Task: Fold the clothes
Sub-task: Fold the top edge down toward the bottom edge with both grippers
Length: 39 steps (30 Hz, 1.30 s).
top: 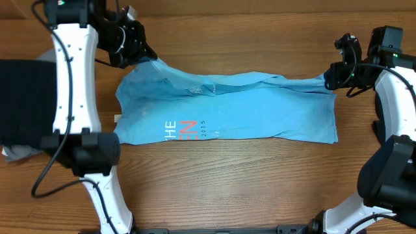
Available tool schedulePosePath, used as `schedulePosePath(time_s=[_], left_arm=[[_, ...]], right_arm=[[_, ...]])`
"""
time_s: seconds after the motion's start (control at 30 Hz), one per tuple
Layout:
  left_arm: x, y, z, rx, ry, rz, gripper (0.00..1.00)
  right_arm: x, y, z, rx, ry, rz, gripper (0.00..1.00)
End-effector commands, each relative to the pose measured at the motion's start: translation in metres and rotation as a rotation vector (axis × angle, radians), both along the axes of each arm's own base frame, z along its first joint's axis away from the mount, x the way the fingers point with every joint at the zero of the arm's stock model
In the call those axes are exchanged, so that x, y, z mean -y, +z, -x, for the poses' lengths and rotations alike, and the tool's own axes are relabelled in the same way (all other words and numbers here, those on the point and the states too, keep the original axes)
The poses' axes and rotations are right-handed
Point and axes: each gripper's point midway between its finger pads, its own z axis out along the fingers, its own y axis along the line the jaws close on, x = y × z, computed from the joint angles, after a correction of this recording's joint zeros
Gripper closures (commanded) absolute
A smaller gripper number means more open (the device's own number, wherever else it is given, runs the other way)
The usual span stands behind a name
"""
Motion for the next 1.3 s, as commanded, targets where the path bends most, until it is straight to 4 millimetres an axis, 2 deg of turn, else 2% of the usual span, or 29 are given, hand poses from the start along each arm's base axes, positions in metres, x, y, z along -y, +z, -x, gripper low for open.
schedulePosePath(time_s=[0.0, 0.07, 0.17, 0.37, 0.43, 0.53, 0.7, 0.83, 1.0, 1.13, 1.27], left_arm=[[0.001, 0.050, 0.019, 0.140, -0.015, -0.014, 0.96], [0.001, 0.052, 0.021, 0.149, -0.012, -0.039, 0.96], [0.003, 0.041, 0.023, 0.116, -0.010, -0.086, 0.96], [0.018, -0.007, 0.040, -0.050, -0.076, -0.100, 0.96], [0.010, -0.027, 0.046, -0.116, -0.074, -0.150, 0.96], [0.005, -0.046, 0.055, -0.178, -0.085, -0.182, 0.96], [0.000, -0.064, 0.063, -0.232, -0.101, -0.216, 0.96], [-0.016, -0.081, 0.065, -0.263, -0.087, -0.312, 0.96], [-0.016, -0.099, 0.062, -0.273, -0.080, -0.318, 0.96], [-0.018, -0.115, 0.066, -0.303, -0.075, -0.327, 0.96], [-0.032, -0.131, 0.071, -0.344, -0.044, -0.396, 0.96]], right_arm=[[0.007, 0.016, 0.001, 0.002, -0.077, 0.008, 0.96], [0.007, 0.014, 0.005, -0.024, -0.103, -0.007, 0.96], [0.005, 0.012, 0.011, -0.049, -0.107, -0.014, 0.96], [0.002, 0.007, 0.022, -0.111, -0.145, -0.042, 0.96], [0.001, 0.006, 0.024, -0.129, -0.168, -0.055, 0.96], [-0.001, 0.004, 0.031, -0.168, -0.198, -0.074, 0.96], [-0.001, 0.001, 0.040, -0.221, -0.260, -0.083, 0.96], [-0.002, -0.001, 0.048, -0.257, -0.260, -0.086, 0.96], [-0.002, -0.005, 0.053, -0.280, -0.265, -0.078, 0.96], [0.007, -0.014, 0.062, -0.318, -0.286, -0.021, 0.96], [0.007, -0.025, 0.071, -0.353, -0.298, -0.015, 0.96]])
